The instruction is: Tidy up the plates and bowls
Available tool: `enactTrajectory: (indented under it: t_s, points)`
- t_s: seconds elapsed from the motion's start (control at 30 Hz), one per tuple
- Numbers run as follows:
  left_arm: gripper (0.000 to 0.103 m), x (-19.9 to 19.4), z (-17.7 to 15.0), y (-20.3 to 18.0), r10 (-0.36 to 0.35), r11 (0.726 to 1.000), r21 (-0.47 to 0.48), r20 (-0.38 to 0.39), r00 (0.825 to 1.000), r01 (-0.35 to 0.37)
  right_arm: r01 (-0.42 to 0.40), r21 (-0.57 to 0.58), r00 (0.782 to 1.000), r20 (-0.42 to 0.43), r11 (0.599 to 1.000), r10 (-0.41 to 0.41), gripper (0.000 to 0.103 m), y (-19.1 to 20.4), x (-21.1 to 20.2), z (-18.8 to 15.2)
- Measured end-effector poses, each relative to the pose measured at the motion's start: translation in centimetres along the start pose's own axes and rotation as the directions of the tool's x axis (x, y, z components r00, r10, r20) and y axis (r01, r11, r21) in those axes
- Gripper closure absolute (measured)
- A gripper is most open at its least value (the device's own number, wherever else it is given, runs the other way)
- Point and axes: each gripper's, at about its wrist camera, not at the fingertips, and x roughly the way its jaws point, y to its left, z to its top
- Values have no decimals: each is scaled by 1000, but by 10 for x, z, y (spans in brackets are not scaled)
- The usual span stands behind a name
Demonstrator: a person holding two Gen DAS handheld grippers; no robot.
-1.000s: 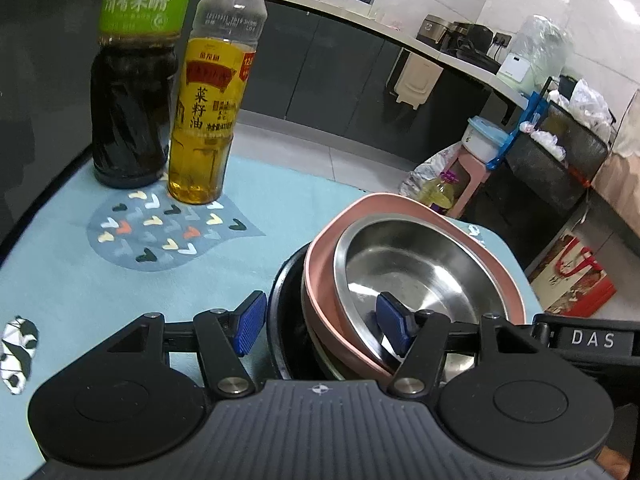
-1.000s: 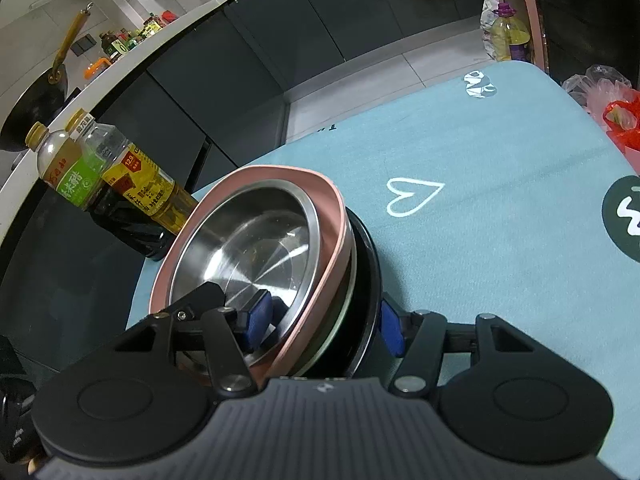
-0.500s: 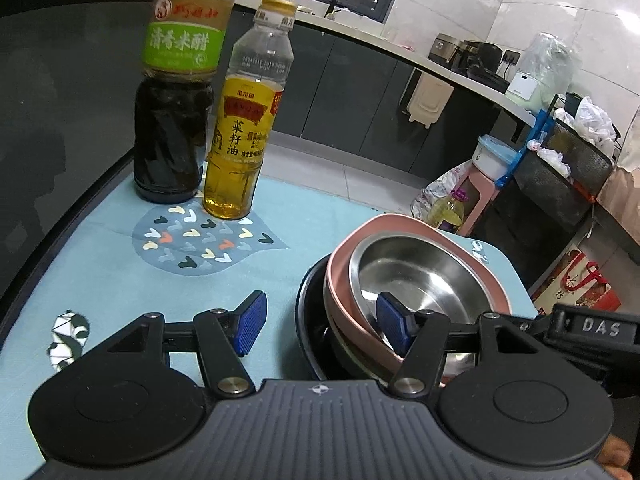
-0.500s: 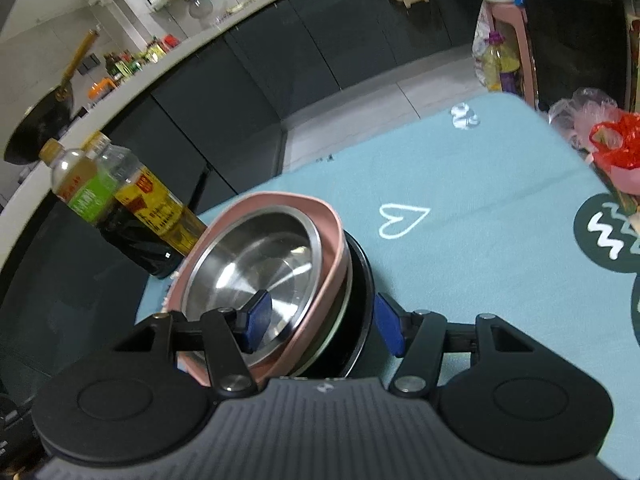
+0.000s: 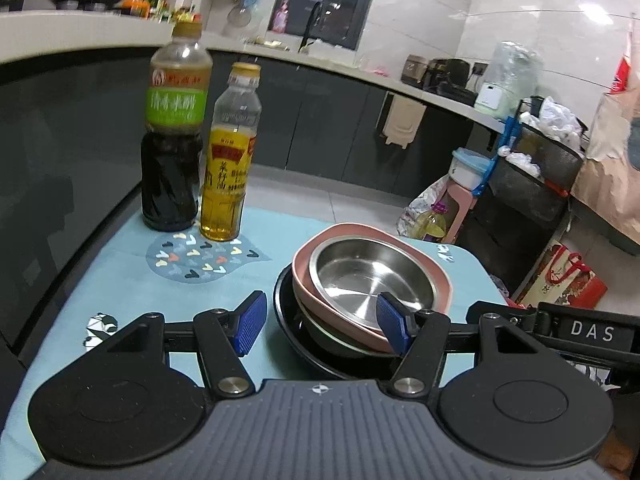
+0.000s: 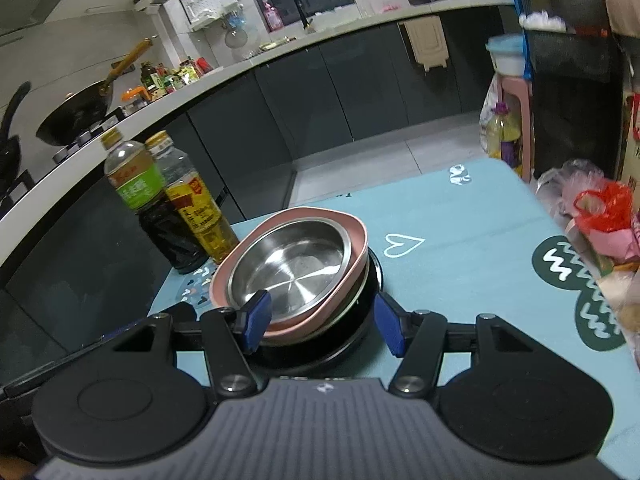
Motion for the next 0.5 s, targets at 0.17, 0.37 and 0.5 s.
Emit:
enactTrajectory:
  t_s: [0.17, 0.37, 0.5]
  points:
    - [46, -27, -9, -7, -10, 999, 40, 42, 999, 8, 5, -32, 1000, 27, 999, -4, 67, 15, -22, -13]
    - [46, -64, -24, -11, -14, 997, 78, 96, 995, 6, 45, -79, 997, 72, 996, -39, 66, 35, -50, -35]
    - [46, -86, -37, -13, -7, 995, 100, 120, 993, -5, 95, -105, 990, 113, 990, -83, 66, 42, -67, -57]
